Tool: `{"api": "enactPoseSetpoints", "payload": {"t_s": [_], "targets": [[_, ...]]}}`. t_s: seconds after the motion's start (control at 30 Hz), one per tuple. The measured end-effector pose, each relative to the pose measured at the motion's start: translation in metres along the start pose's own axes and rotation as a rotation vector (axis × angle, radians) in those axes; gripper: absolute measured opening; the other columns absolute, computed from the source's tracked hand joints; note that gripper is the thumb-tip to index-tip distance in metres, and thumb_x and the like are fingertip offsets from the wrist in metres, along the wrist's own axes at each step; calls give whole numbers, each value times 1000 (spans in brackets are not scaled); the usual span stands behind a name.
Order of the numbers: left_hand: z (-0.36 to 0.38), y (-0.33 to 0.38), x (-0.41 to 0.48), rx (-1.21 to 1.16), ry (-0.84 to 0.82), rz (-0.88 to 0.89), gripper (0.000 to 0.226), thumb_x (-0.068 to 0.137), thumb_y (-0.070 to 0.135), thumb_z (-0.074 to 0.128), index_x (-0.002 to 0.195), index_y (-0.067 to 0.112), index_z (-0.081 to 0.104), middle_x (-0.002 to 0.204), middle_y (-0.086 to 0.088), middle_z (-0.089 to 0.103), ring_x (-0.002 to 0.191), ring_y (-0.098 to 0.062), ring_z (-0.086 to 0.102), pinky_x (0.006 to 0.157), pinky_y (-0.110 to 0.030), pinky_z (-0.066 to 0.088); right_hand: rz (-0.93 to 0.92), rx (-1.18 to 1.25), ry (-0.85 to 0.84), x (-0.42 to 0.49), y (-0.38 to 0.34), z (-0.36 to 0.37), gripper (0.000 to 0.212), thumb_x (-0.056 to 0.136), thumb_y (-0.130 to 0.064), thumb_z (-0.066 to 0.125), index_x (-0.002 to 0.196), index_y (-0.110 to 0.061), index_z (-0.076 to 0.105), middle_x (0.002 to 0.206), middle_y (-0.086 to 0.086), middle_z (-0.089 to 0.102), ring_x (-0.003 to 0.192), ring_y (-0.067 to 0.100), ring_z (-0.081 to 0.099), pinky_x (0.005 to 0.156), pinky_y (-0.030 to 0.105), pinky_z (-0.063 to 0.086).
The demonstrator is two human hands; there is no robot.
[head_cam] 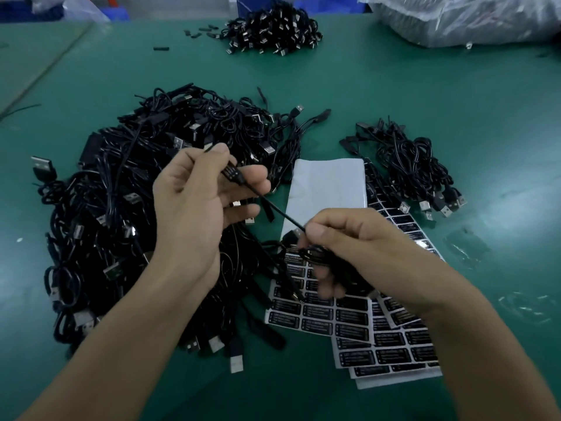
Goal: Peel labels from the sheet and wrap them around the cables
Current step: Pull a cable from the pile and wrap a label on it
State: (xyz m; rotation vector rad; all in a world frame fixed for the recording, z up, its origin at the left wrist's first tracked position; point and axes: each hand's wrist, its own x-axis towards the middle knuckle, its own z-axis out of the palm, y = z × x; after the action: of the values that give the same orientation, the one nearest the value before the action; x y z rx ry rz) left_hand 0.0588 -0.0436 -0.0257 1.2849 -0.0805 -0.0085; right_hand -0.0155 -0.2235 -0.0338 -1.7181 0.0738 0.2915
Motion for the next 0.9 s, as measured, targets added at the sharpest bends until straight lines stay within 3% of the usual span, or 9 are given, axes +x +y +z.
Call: {"api": "enactPoseSetpoints", "payload": {"t_s": [0.13,0.27,0.37,0.47,0.53,0.63,0.77,0.83,0.9], "targets": [[1,1,1,-52,25,-64,39,108,35,42,91,4,59,78,-12,77,73,-26,76,49,-27,55,-1,20,213,-5,-5,-27,24,84,-42,59,72,-27,73,59,-4,63,44,4,49,37,12,35],[1,1,1,-21,36,-122,36,108,42,37,104,16,61,88,-10,78,80,-21,76,54,-28,56,-38,2,649,1,-1,-56,27,99,-31,58,78,-18,69,54,-10,61,42,0,47,37,12,35],[2,0,0,13,48,-112,28,107,36,42,103,16,60,78,-6,76,67,-15,71,51,-26,54,-100,-130,960,13,-1,-77,29,102,-34,56,76,-22,63,57,-9,62,45,3,50,44,22,41],[3,-1,0,43,48,-85,24,106,32,45,100,13,59,68,-4,72,60,-14,66,49,-26,53,-90,-297,1145,25,-2,-92,31,102,-36,51,75,-23,60,66,-5,64,60,14,59,63,39,52],[3,-2,0,56,52,-67,24,106,30,45,99,12,60,65,-4,70,57,-14,64,48,-26,52,-62,-433,1163,31,1,-96,37,103,-35,48,72,-17,58,62,-1,59,67,26,57,71,38,47],[2,-2,0,57,60,-60,25,106,29,45,96,12,60,62,-3,69,56,-14,62,48,-26,52,-5,-572,1082,34,6,-95,43,102,-30,49,74,0,60,61,13,58,66,33,50,68,35,36],[1,0,1,34,62,-71,26,106,29,44,95,11,59,61,-3,66,55,-15,60,48,-27,51,10,-679,978,34,7,-88,30,97,-22,58,115,-1,69,106,20,71,104,37,62,98,42,46],[1,1,1,24,66,-77,29,107,29,43,91,12,61,59,-2,65,54,-14,59,48,-26,50,47,-780,973,33,6,-81,40,96,-25,59,132,-10,61,127,18,63,116,39,55,106,45,41],[1,1,1,17,70,-82,32,107,29,43,87,13,62,58,-1,65,53,-13,59,48,-25,50,49,-876,1024,31,3,-67,42,94,-27,61,135,-17,59,135,14,53,126,38,44,108,48,31]]}}
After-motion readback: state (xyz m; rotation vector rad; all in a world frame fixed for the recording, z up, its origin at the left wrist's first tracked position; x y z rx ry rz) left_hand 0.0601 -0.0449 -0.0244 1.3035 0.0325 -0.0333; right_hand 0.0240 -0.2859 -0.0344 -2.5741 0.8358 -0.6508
